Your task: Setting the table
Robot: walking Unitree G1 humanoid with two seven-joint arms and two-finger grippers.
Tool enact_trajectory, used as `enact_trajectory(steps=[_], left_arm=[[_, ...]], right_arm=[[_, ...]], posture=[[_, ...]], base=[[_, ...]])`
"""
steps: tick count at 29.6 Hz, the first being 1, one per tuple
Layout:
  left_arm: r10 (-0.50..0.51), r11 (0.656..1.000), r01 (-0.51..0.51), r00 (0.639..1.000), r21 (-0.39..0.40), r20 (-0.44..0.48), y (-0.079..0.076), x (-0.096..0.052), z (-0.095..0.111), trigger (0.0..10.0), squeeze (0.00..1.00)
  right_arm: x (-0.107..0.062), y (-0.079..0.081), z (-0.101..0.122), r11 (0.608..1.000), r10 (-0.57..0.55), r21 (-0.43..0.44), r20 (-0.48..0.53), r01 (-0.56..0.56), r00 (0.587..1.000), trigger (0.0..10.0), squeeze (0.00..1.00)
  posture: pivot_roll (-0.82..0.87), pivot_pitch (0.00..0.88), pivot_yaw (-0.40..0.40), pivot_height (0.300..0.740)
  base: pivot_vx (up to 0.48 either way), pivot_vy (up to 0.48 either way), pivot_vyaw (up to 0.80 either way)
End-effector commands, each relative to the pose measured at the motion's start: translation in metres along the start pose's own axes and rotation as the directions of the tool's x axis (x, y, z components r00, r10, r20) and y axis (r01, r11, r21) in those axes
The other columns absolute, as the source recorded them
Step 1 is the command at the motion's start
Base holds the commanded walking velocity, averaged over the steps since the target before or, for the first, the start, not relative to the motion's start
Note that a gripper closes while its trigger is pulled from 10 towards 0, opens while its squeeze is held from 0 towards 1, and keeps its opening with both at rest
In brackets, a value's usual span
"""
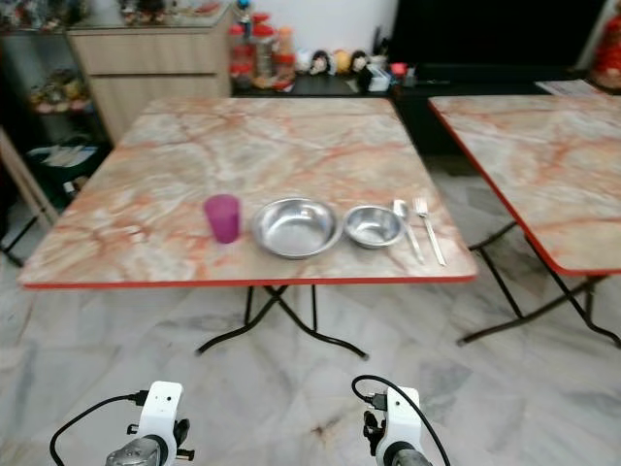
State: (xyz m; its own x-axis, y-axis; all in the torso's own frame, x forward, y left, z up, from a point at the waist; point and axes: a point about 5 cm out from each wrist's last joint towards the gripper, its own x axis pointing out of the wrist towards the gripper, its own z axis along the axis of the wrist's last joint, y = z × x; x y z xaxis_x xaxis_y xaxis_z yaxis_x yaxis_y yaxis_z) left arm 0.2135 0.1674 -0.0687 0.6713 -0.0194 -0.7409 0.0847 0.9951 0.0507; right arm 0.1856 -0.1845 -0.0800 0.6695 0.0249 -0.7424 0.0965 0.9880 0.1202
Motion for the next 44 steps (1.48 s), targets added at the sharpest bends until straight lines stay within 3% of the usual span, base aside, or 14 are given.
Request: enact_trajectory(steps=[1,15,17,25,29,33,37,40,44], left_arm=[[-0.015,1.000,0.015,1.000,0.008,-0.005,-0.004,0.000,0.000,10.0,0.00],[-0.017,1.000,0.017,1.000,0.010,-0.009,-0.005,0.000,-0.002,10.0,0.00],[-0.001,0.999,0.002,1.000,0.043,-0.017,-0.003,0.000,-0.003,10.0,0.00],[-0.002,0.999,0.002,1.000,0.041,-0.007,-0.003,0.000,-0.002,10.0,0.00],[0.043,0.997,-0.047,0.997,0.069,0.059,0.000,0.001,0.009,10.0,0.00],[0.076,0.997,-0.080,0.984,0.018,0.161,0.010,0.000,0.023,10.0,0.00],[0.097,0.994,-0.106,0.951,0.013,0.293,0.020,-0.003,0.043,10.0,0.00],[0.114,0.993,-0.112,0.926,-0.028,0.360,0.025,-0.005,0.054,10.0,0.00],[0.116,0.993,-0.117,0.898,-0.024,0.424,0.027,-0.009,0.061,10.0,0.00]], right_arm=[[0.000,-0.003,0.004,1.000,-0.012,0.003,0.010,0.012,1.000,10.0,0.00],[0.000,-0.003,0.003,1.000,-0.008,0.003,0.008,0.008,1.000,10.0,0.00],[0.000,-0.002,0.002,1.000,-0.008,0.003,0.006,0.008,1.000,10.0,0.00],[0.000,-0.002,0.001,1.000,-0.007,0.003,0.004,0.007,1.000,10.0,0.00],[0.000,-0.001,0.000,1.000,-0.003,-0.008,-0.002,0.003,1.000,10.0,0.00],[-0.001,-0.002,-0.002,1.000,-0.008,-0.002,-0.004,0.008,1.000,10.0,0.00],[-0.001,-0.002,-0.004,1.000,-0.005,-0.009,-0.010,0.005,1.000,10.0,0.00],[-0.001,-0.001,-0.004,1.000,-0.002,-0.014,-0.012,0.002,1.000,10.0,0.00],[-0.001,0.001,-0.003,1.000,0.000,-0.010,-0.008,0.000,1.000,10.0,0.00]], posture=[[0.02,0.000,-0.037,0.740],[0.02,0.000,-0.036,0.740],[0.03,0.000,-0.035,0.740],[0.03,0.000,-0.031,0.740],[0.03,0.000,-0.028,0.740],[0.02,0.000,-0.018,0.740],[0.03,0.000,-0.020,0.740],[0.04,0.000,-0.018,0.740],[0.04,0.000,-0.014,0.740]], base=[[0.356,0.000,0.00],[0.346,0.000,0.00],[0.000,0.000,0.00],[0.000,0.000,0.00],[0.000,0.000,0.00],[0.000,0.000,0.00],[0.000,0.000,0.00],[0.000,0.000,0.00],[0.000,0.000,0.00]])
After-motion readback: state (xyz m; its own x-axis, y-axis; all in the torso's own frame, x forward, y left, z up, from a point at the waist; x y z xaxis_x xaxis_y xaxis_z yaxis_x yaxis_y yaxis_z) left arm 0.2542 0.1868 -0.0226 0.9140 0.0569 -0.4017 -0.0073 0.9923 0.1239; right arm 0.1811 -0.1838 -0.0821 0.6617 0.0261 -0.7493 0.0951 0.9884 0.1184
